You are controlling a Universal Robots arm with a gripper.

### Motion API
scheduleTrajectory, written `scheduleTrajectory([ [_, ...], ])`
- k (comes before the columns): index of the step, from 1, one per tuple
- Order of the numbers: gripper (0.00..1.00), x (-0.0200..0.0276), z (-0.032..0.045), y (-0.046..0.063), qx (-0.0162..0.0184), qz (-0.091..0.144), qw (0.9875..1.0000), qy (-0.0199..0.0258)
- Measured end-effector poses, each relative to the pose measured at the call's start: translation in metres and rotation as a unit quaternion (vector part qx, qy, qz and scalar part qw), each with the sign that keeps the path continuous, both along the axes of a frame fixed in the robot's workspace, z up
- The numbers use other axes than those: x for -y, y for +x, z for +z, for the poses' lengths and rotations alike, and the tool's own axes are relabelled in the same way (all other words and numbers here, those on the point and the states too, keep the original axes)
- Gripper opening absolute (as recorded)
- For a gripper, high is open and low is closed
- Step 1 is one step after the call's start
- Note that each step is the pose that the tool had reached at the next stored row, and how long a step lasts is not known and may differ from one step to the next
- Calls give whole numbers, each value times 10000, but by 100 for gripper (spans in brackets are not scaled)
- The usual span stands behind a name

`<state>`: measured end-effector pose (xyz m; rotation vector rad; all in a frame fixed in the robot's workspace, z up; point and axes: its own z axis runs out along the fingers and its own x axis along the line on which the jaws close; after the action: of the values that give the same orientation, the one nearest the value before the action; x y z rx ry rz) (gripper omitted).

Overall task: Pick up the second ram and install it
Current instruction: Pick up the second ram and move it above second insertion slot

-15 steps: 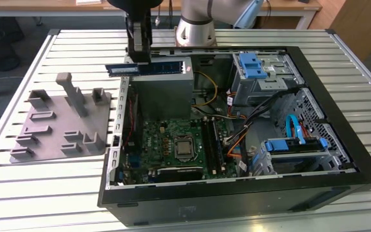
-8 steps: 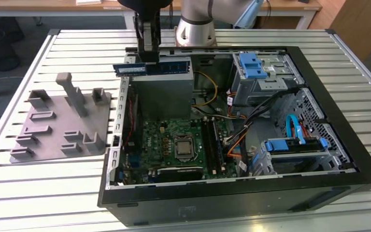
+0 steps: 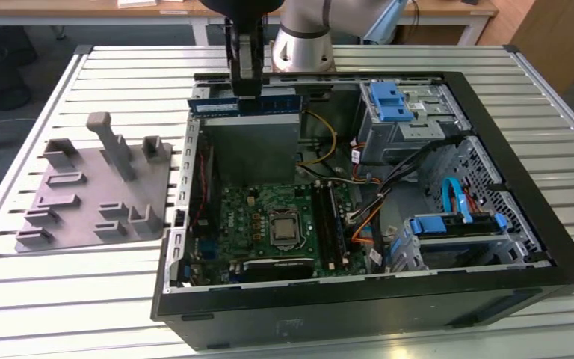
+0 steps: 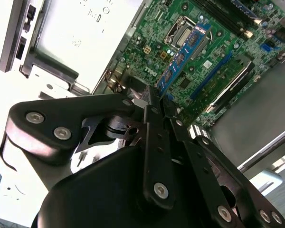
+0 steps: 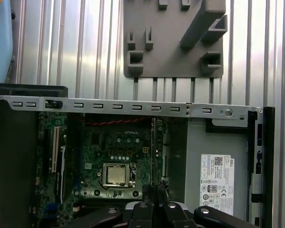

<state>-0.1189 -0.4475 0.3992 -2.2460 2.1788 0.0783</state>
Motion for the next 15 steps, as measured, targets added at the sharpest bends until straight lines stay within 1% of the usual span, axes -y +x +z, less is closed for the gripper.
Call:
scheduleTrajectory([
  [10,14,0,-7,172,0,0,10000,0],
  [15,14,0,-74,272,-8,0,10000,0],
])
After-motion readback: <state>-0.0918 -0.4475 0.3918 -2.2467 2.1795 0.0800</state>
